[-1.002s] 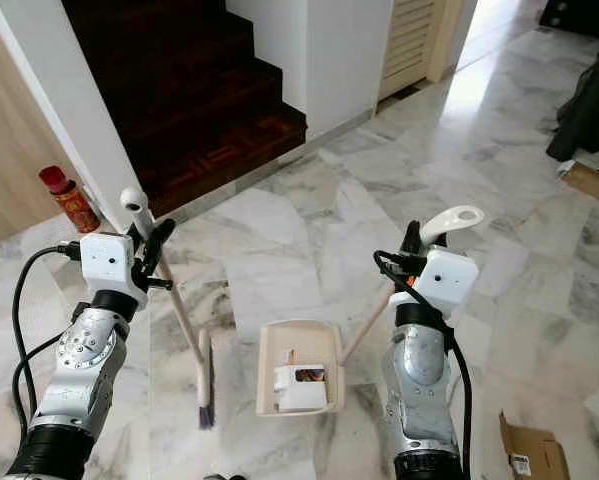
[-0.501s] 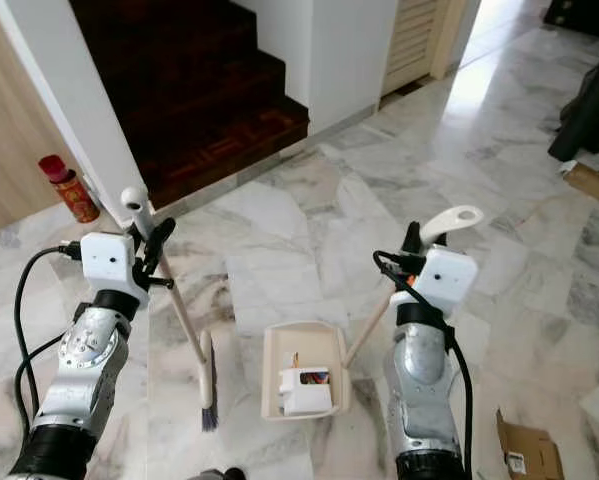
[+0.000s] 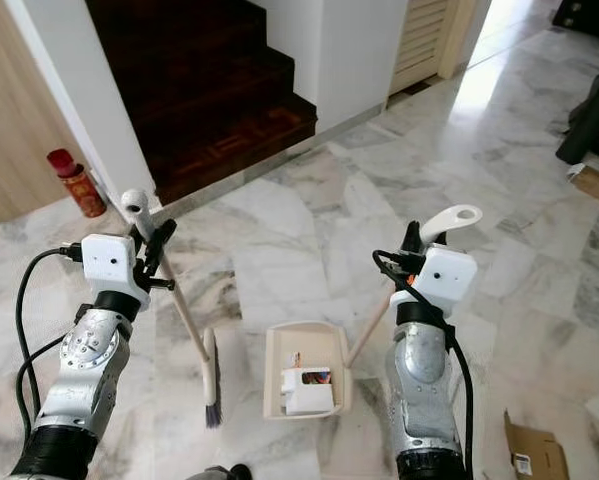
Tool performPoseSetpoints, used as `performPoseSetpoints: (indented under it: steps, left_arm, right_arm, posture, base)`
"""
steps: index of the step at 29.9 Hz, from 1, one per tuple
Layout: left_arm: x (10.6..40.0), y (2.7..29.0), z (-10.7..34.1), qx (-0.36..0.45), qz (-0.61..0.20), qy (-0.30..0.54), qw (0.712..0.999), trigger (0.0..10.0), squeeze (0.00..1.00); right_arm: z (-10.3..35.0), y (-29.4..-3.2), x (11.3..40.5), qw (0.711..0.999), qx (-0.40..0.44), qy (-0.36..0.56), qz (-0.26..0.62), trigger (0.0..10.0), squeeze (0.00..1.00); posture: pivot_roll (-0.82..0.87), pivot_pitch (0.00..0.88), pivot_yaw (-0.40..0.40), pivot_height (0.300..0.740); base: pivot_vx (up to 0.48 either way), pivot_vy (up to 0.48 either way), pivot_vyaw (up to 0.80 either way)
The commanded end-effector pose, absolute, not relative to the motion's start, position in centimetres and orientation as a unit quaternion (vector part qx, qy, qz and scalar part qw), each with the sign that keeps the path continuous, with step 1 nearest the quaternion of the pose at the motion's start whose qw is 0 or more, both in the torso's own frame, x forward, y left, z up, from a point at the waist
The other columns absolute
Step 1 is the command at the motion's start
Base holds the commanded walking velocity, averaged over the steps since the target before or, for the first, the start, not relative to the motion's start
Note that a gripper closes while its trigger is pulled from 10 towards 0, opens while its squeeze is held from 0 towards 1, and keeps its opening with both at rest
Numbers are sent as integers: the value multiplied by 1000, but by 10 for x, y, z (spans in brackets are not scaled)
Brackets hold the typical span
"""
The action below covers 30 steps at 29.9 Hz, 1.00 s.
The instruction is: Sweep floor
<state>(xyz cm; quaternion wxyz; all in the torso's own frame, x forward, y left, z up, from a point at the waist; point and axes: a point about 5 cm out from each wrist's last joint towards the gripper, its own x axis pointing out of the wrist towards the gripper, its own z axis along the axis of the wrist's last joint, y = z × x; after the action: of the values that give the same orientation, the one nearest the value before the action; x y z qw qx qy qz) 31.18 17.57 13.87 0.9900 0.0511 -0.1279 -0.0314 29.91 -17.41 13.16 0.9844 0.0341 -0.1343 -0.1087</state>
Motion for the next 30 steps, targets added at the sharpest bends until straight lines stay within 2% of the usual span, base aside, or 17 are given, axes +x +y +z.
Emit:
performPoseSetpoints:
  steps: [1, 30]
  left_arm:
    - [313, 173, 147, 52, -35, -144, 988, 10000, 0]
    - [312, 172, 147, 52, -35, -143, 988, 10000, 0]
  right_arm:
    - [144, -176, 300, 980, 37, -160, -111, 10000, 0]
    - [143, -174, 300, 981, 40, -159, -108, 10000, 0]
  posture:
    - [-21, 99, 10, 740]
    - [-16, 90, 6, 740]
  base:
    - [0, 289, 0]
    - [0, 326, 0]
